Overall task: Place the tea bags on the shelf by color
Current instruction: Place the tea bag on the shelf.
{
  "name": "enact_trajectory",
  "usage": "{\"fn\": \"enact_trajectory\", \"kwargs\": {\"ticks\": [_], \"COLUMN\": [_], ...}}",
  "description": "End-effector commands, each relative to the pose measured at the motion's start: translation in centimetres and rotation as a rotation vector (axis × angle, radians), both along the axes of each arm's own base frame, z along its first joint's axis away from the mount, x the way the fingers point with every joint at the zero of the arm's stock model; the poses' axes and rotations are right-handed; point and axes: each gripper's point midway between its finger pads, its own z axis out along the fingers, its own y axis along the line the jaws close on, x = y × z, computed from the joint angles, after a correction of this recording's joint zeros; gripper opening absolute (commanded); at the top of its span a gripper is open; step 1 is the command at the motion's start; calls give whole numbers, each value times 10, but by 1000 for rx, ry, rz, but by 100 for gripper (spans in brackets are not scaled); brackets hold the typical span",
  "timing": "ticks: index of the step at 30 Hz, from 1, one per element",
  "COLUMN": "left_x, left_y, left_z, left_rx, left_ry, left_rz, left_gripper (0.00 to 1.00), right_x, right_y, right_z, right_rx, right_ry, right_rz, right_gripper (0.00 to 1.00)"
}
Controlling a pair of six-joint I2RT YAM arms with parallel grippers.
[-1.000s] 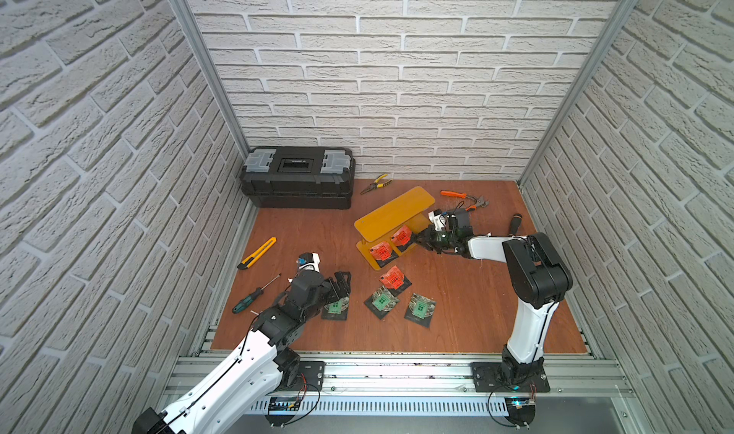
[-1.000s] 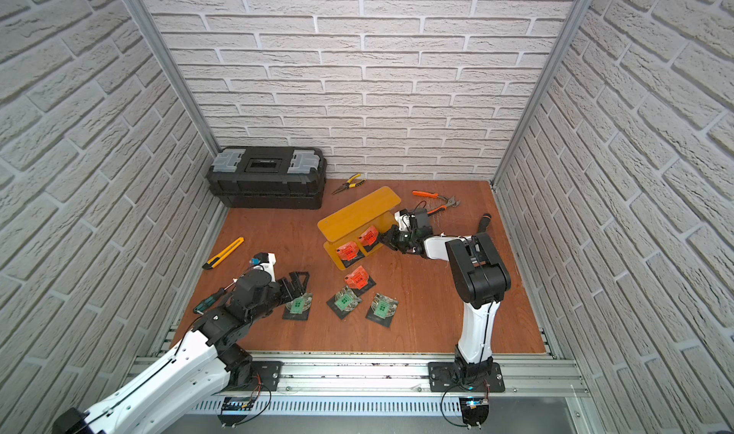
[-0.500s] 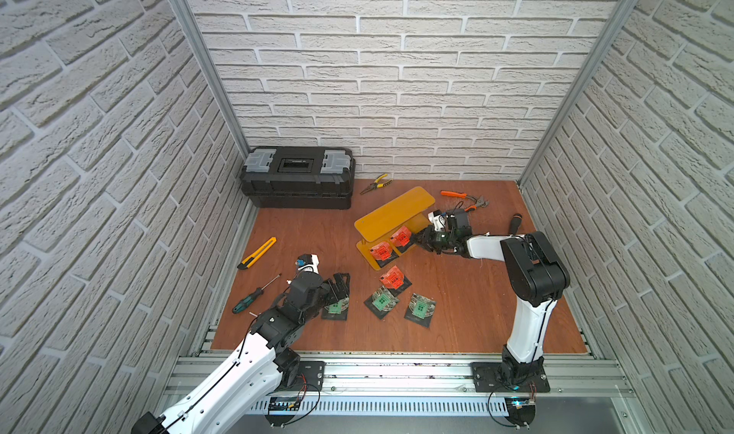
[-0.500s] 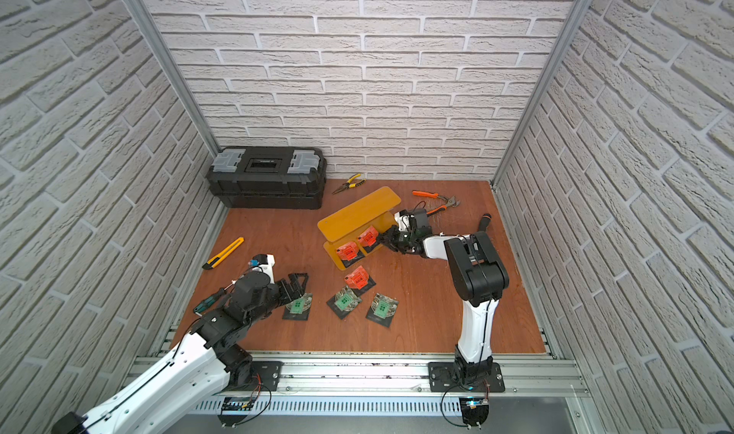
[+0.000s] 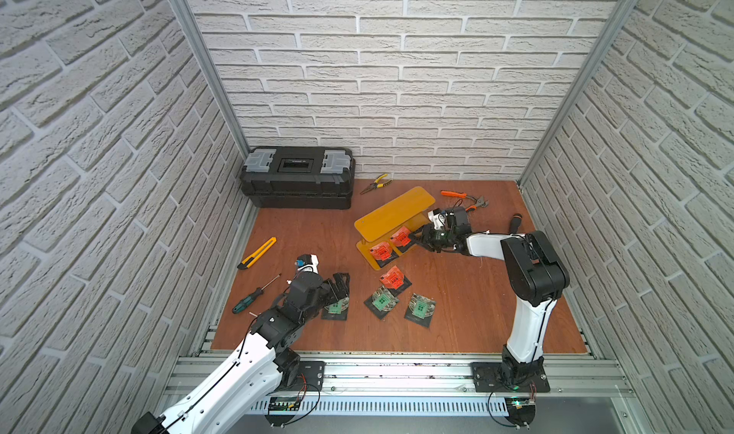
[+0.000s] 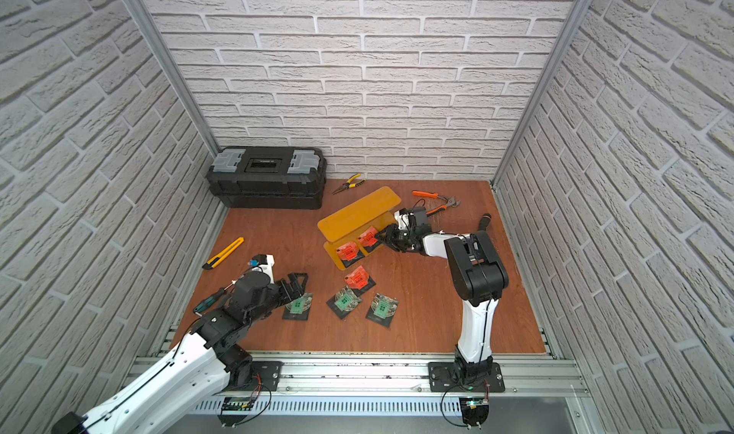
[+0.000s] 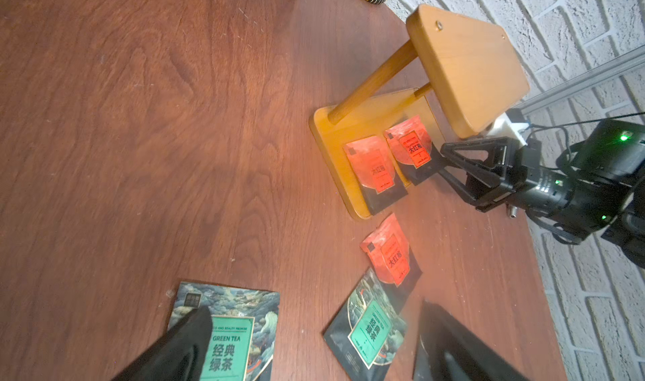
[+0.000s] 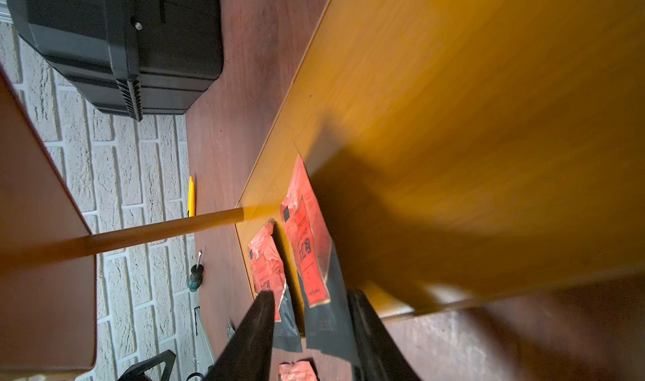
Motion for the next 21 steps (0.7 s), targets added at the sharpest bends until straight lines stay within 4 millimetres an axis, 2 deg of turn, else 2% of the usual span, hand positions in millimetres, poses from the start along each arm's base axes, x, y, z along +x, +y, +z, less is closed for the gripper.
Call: {"fn": "enact_trajectory", "kwargs": {"ticks": [1,21], "left_x": [2,2], "left_y": [4,3], "left_z": [-3,-3], "left_rx": [5,1], "left_ry": [-10,-10], "left_rz": [18,17], "left_gripper": [99,99], "right_x": [5,-1], "right_y": [1,-14], "right_z": [7,12], "right_rx": [-24,-149], "right_ry": [-34,-58], "right_rz": [10,7], "right_gripper": [39,44]}}
